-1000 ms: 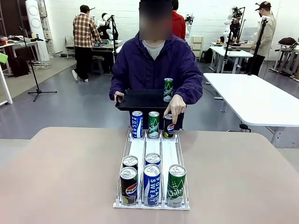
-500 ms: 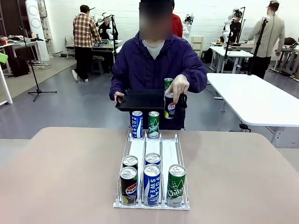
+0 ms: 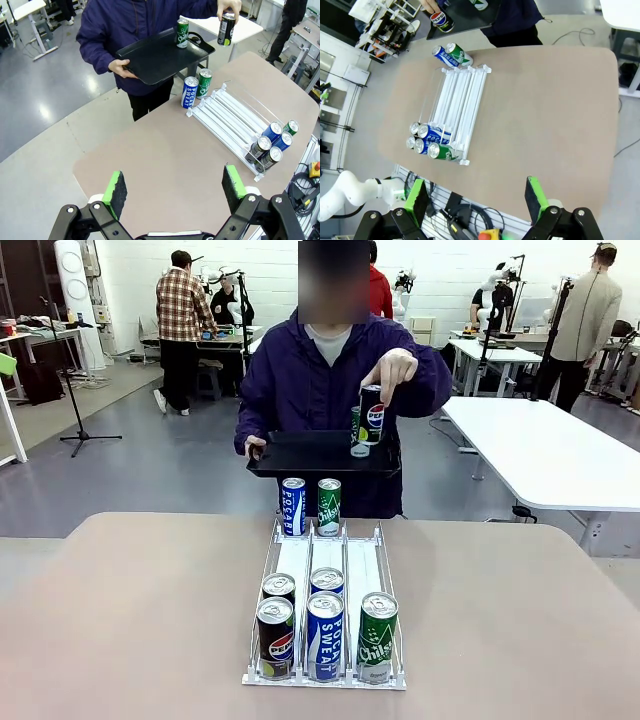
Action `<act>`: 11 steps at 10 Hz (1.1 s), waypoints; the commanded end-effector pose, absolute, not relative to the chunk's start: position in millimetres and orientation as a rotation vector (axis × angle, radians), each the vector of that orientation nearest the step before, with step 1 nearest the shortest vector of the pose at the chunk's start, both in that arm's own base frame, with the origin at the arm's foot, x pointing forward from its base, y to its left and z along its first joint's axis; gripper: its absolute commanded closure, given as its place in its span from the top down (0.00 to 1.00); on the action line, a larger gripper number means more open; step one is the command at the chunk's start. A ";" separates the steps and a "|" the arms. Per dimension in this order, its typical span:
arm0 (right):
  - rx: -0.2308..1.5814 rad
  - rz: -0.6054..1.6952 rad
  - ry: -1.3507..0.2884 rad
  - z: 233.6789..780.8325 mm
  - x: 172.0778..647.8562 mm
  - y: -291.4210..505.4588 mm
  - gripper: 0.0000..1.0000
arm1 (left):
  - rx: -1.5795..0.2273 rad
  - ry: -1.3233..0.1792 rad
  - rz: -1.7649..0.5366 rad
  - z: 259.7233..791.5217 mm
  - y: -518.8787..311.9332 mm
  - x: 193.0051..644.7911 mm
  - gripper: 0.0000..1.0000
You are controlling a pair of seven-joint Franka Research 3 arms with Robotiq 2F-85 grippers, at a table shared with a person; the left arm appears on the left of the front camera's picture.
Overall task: Retrieve and hand over the desired beverage to the person.
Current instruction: Pick up another can of the same type that the person held from the Automatic Can Dispenser.
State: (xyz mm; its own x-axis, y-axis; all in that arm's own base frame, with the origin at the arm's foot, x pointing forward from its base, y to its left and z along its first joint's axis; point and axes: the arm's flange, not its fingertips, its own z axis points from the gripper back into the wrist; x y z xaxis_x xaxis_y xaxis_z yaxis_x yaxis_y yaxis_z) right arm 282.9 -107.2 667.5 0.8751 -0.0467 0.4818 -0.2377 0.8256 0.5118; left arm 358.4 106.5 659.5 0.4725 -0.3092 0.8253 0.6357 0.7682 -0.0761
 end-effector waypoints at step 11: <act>0.595 0.107 -0.499 667.8 286.0 -108.2 1.00 | -0.399 -0.924 -0.594 659.0 105.8 359.2 1.00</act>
